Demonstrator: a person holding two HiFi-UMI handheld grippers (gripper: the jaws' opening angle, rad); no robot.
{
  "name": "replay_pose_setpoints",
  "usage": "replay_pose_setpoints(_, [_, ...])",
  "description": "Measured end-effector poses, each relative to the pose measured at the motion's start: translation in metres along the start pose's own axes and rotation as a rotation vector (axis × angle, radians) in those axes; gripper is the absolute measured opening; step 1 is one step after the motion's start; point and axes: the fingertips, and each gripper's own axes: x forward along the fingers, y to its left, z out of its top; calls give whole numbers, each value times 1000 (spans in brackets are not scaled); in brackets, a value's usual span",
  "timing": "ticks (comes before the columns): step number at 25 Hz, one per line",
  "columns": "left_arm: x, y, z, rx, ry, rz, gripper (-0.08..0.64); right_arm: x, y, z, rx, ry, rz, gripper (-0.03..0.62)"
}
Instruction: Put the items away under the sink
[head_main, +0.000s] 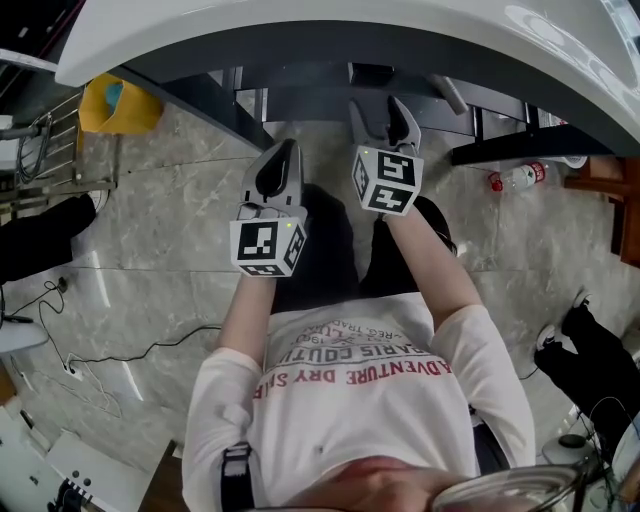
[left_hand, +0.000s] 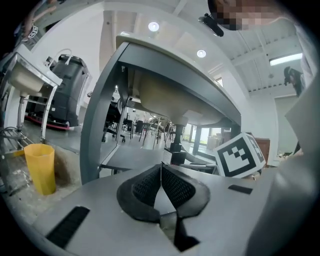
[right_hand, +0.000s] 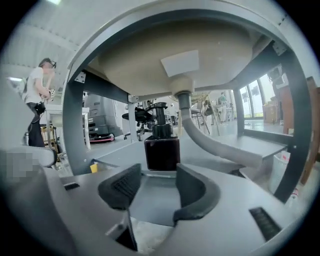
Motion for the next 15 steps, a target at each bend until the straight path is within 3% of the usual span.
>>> replay_pose_setpoints(2, [2,-5,-1,9,-13,1,28,-11,-8,0,15,-29,-35,100])
replay_pose_setpoints(5, [6,-5,-6,9,-27,35,28,-26,-9,1,47,-60,-16,38])
replay_pose_setpoints(8, [12,-12,-1,-5,-30,30,28,-36,-3,13,49,-76,41,26])
replay_pose_setpoints(13, [-2,-53,32,37,44,-108,28,-70,9,51,17,-67,105,25])
replay_pose_setpoints(15, [-11,-64,57,43,69,-130,28,-85,17,70,9,-38,126,25])
